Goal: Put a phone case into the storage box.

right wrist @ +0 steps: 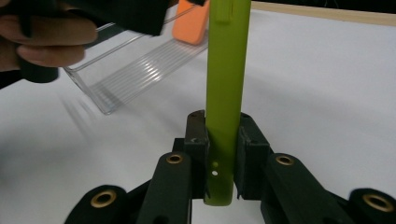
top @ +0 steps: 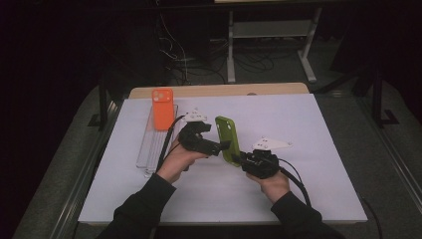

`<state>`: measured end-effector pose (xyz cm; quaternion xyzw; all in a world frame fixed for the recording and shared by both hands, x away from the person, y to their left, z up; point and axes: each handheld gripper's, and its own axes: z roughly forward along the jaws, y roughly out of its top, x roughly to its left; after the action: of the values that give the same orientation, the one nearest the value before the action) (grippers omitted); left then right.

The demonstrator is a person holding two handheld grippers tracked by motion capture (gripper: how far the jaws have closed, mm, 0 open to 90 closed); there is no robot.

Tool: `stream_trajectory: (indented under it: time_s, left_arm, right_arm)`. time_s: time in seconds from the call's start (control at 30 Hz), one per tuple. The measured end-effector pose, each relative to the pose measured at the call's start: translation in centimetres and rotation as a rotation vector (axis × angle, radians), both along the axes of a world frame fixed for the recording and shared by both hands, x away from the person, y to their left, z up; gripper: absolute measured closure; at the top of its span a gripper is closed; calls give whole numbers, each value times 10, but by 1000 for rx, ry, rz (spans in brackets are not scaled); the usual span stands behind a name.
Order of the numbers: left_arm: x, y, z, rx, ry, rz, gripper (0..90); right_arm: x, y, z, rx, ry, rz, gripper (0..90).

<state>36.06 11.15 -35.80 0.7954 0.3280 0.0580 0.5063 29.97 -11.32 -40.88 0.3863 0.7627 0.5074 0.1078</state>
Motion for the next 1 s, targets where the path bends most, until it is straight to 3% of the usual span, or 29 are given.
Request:
stream_trajectory:
  time_s: [0.23, 0.33, 0.43, 0.6, 1.0]
  left_arm:
    - [3, -8, -4, -29, 8, -7, 0]
    - [3, -10, -5, -19, -15, -25, 0]
    - [2, -11, -5, -21, -12, -27, 0]
    - [1, -9, -5, -13, -39, -6, 76]
    - [0, -9, -6, -19, -9, -9, 120]
  right_arm:
    - [-4, 5, 2, 3, -9, 21, 764]
    - [-5, 7, 2, 2, -18, 29, 764]
    - [-6, 10, 2, 3, -10, 35, 764]
    - [-6, 12, 1, -4, -15, 39, 764]
    - [-6, 14, -3, -36, -13, 41, 761]
